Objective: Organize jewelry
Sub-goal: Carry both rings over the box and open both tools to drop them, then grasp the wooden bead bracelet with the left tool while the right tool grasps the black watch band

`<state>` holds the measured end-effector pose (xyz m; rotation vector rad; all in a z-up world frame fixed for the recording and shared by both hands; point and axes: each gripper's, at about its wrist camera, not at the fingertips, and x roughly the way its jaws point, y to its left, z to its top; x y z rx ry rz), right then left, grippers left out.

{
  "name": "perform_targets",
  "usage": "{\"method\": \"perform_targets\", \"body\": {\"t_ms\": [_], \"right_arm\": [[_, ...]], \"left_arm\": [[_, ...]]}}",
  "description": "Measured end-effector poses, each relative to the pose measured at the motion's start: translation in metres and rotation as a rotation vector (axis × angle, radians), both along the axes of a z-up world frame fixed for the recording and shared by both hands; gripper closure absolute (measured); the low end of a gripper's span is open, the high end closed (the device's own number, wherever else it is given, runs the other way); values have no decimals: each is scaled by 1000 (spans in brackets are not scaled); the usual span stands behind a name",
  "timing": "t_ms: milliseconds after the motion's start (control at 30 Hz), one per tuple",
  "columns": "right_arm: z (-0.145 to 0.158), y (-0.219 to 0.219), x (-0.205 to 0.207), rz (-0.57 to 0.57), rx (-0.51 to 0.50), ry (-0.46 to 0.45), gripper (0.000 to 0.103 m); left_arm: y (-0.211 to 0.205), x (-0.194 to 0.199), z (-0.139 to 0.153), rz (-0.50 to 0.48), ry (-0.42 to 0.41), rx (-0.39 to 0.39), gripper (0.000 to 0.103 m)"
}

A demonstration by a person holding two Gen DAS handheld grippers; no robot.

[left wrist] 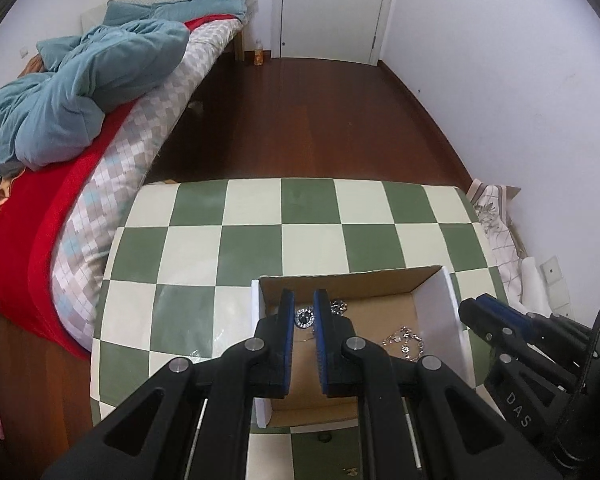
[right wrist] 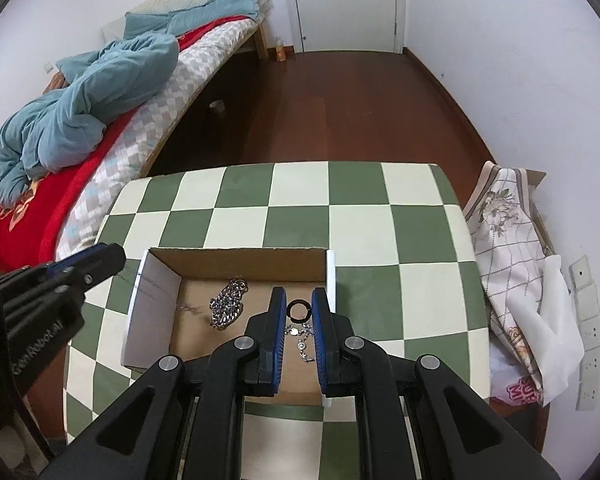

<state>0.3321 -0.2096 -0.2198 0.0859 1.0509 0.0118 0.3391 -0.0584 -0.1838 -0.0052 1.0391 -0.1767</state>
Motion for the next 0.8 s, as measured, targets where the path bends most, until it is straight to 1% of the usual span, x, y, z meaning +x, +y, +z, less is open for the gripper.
{"method": "perform_targets", "body": {"t_ms": [133, 167, 200, 233, 267, 300, 333, 367, 433, 467, 500, 533, 567, 700, 800], "right_arm": [[-8, 5, 6, 24, 3, 31, 89], [-9, 6, 6, 25, -2, 34, 89], [-10, 7, 7, 26, -8, 42, 89], [-12, 7, 7, 25, -11, 49, 86], [-11, 7, 7, 21, -13, 50, 71], [-11, 6, 6, 12, -18, 48, 60], [-10, 5, 5, 5, -24, 45, 40], [-10, 4, 3, -3, -26, 40, 31], [-8, 2, 0, -18, -38, 39, 30], [-8, 1, -1, -25, -44, 41, 27], [-7, 1, -1, -30, -51, 45, 22], [-6, 1, -2, -36, -66, 46, 8], [-5, 1, -4, -41, -84, 44, 3], [-1, 3, -9, -42, -94, 48, 3], [4, 6, -16, -44, -122, 33, 0]], "left_arm": [[4, 1, -1, 16, 11, 15, 92], [5, 1, 0, 28, 7, 32, 90], [6, 1, 1, 45, -1, 58, 80], [8, -1, 2, 52, -11, 67, 59], [10, -2, 3, 59, -20, 72, 42], [12, -3, 5, 75, -34, 89, 10], [14, -4, 7, 83, -48, 103, 2], [15, -5, 9, 85, -53, 111, 2], [19, -6, 10, 98, -51, 124, 2], [20, -7, 9, 102, -51, 136, 1], [21, -7, 9, 108, -48, 150, 1], [23, -9, 9, 112, -48, 157, 1], [24, -10, 9, 112, -50, 158, 0], [28, -17, 12, 127, -68, 170, 0], [31, -24, 19, 137, -83, 163, 0]]}}
